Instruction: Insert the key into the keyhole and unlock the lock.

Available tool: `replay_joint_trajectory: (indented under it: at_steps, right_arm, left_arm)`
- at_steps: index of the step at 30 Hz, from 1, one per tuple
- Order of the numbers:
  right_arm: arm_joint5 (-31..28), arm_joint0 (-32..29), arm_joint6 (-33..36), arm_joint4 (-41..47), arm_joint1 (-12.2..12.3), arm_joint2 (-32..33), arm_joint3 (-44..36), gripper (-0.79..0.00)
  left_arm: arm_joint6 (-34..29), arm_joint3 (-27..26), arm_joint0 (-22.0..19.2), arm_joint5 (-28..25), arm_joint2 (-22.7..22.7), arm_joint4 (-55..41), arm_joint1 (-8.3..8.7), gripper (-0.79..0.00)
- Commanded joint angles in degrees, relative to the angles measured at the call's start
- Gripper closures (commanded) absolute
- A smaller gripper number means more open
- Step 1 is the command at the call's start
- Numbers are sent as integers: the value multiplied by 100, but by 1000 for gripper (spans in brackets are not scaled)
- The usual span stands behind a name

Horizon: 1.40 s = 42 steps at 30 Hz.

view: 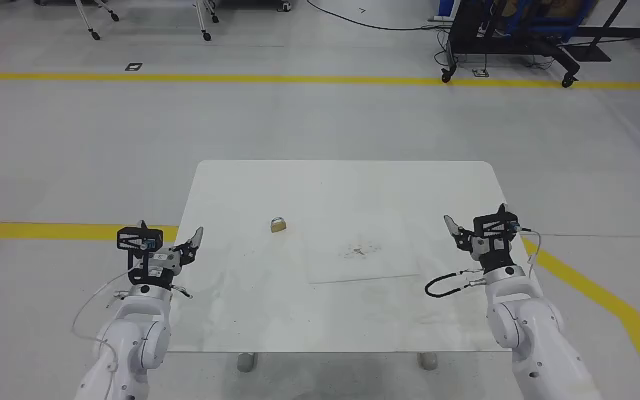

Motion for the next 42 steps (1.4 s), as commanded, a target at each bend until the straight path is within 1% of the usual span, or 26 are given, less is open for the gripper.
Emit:
replay_joint_trajectory:
  at_steps: [1, 4, 5, 6, 8, 9, 10, 20, 21, 22, 24, 27, 29, 33, 36, 37, 40, 42]
  right_arm:
    - [0, 0, 0, 0, 0, 0, 0, -785]
    - [-74, 6, 35, 25, -1, -34, 16, -785]
    - [-311, 100, 170, 121, -1, -112, 89, -785]
    - [-687, 236, 363, 252, 3, -218, 209, -785]
    - [-1576, 559, 918, 237, 41, -387, 543, -785]
    - [-1728, 661, 1073, 186, 59, -344, 666, -785]
    - [-1733, 691, 1149, 207, 65, -301, 741, -785]
    - [-1733, 691, 1149, 207, 65, -301, 741, -785]
    - [-1845, 700, 1161, 200, 65, -355, 753, -785]
    - [-2075, 771, 1200, 166, 68, -453, 819, -785]
    - [-2920, 1152, 1295, 176, 81, -725, 1144, -785]
    - [-3753, 1731, 1400, 135, 81, -1069, 1684, -785]
    - [-4178, 2031, 1367, 147, 74, -1257, 1984, -785]
    - [-4913, 2447, 1100, 320, 59, -1526, 2495, -785]
    - [-5725, 2703, 868, 301, 75, -1695, 2817, -785]
    - [-5800, 2801, 878, 259, 76, -1765, 2930, -785]
    - [-5707, 3137, 1088, 107, 50, -2026, 3304, -785]
    - [-5753, 3339, 1184, 2, 20, -2221, 3495, -785]
  left_arm:
    - [0, 0, 0, 0, 0, 0, 0, -784]
    - [0, 0, 0, 0, 0, 0, 0, -785]
    - [0, 0, 0, 0, 0, 0, 0, -785]
    - [0, 0, 0, 0, 0, 0, 0, -785]
    - [0, 0, 0, 0, 0, 0, 0, -785]
    - [0, 0, 0, 0, 0, 0, 0, -785]
    - [0, 0, 0, 0, 0, 0, 0, -785]
    - [0, 0, 0, 0, 0, 0, 0, -785]
    - [0, 0, 0, 0, 0, 0, 0, -785]
    - [0, 0, 0, 0, 0, 0, 0, -785]
    - [0, 0, 0, 0, 0, 0, 0, -785]
    - [0, 0, 0, 0, 0, 0, 0, -785]
    - [0, 0, 0, 0, 0, 0, 0, -785]
    - [0, 0, 0, 0, 0, 0, 0, -785]
    - [0, 0, 0, 0, 0, 0, 0, -785]
    - [0, 0, 0, 0, 0, 0, 0, -785]
    - [0, 0, 0, 0, 0, 0, 0, -785]
    - [0, 0, 0, 0, 0, 0, 0, -785]
